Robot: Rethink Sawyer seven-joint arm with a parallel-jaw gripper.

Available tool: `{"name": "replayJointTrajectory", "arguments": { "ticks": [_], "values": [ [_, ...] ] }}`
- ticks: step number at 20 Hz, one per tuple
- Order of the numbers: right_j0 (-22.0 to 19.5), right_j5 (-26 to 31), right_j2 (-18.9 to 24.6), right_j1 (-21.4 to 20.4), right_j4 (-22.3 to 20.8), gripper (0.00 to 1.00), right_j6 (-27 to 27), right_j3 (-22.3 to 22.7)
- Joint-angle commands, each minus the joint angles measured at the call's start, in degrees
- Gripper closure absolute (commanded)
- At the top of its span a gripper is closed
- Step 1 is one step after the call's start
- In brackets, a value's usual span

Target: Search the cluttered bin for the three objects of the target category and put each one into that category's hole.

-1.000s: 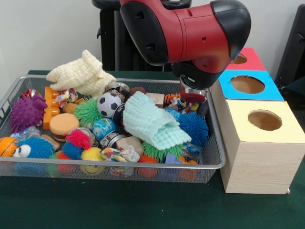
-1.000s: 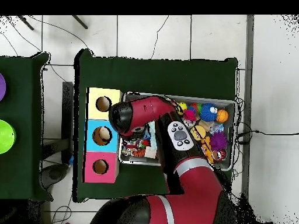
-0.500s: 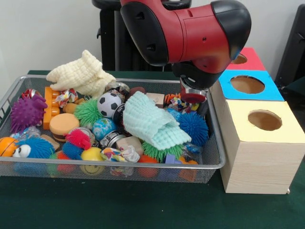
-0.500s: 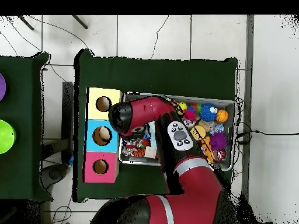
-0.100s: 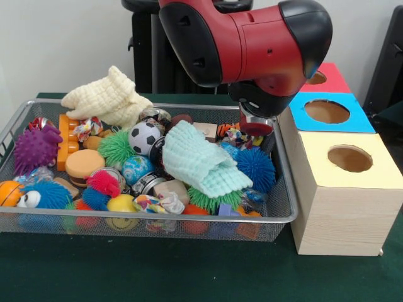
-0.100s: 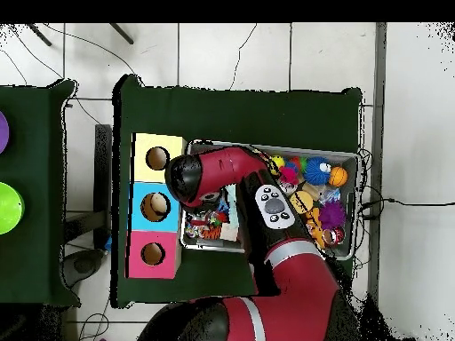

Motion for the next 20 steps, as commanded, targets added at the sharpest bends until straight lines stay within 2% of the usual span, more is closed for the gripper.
{"name": "replayJointTrajectory", "arguments": {
  "ticks": [1,12,20],
  "values": [
    [-1.87,-6.32,3.07,2.03,1.54,0.0,4.75,6.37],
    [-1.64,-6.31,2.34,2.18,-0.09,0.0,3.79,5.8],
    [-1.96,-9.68,2.59,4.9,-0.12,0.0,4.13,5.52]
  ]
}}
